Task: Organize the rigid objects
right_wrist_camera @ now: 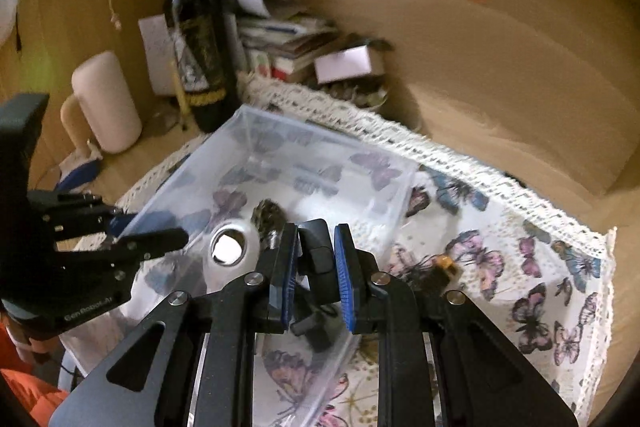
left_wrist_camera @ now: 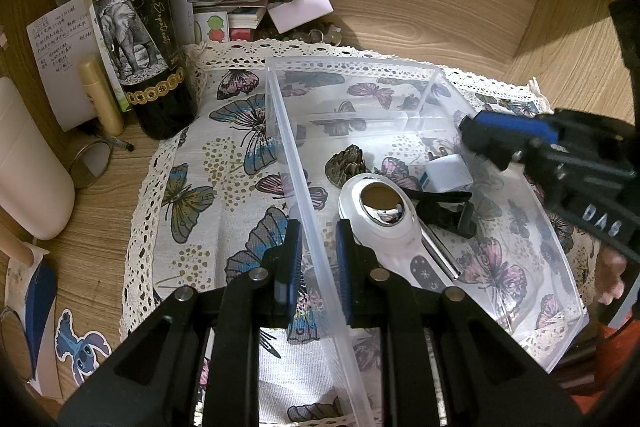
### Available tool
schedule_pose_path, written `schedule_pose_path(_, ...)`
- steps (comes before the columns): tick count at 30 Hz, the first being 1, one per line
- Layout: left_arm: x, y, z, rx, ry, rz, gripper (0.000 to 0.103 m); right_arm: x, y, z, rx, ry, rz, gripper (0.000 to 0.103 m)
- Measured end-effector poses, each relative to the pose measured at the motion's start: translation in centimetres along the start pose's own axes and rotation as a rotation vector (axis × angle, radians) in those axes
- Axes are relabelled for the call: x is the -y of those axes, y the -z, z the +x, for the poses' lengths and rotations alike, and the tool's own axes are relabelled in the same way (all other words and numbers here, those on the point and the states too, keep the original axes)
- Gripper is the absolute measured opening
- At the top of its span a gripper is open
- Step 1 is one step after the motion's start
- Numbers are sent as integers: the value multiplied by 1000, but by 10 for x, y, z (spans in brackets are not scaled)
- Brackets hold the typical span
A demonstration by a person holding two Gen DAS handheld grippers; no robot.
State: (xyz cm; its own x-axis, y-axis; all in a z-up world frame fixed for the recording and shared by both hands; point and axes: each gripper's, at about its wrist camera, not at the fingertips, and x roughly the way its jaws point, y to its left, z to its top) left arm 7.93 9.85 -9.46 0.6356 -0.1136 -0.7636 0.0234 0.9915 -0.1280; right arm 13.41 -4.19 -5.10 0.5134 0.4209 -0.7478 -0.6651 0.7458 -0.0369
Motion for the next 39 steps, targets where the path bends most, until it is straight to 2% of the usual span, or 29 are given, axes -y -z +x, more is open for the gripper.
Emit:
schedule_pose_path(6, 0, 0, 0, 0, 0, 0, 16, -3, 4, 12, -62, -38, 4, 17)
schedule_pose_path(9, 0, 0, 0, -1, 0, 1, 16, -1, 4, 8, -58, -42, 13, 21)
schedule_pose_path(17, 0, 0, 0, -1, 1, 0, 17, 18, -5, -24, 23, 22, 61, 23)
schedule_pose_path(25, 0, 0, 0, -1, 0, 1, 17, 62, -4, -52, 68, 119, 151, 24)
schedule_pose_path(34, -1, 0, 1, 0, -2, 3, 17, 83, 24, -27, -24, 173, 195, 36)
schedule_pose_path(39, -1, 0, 0, 0, -1, 1, 17, 86, 35, -4, -77, 133, 213, 37)
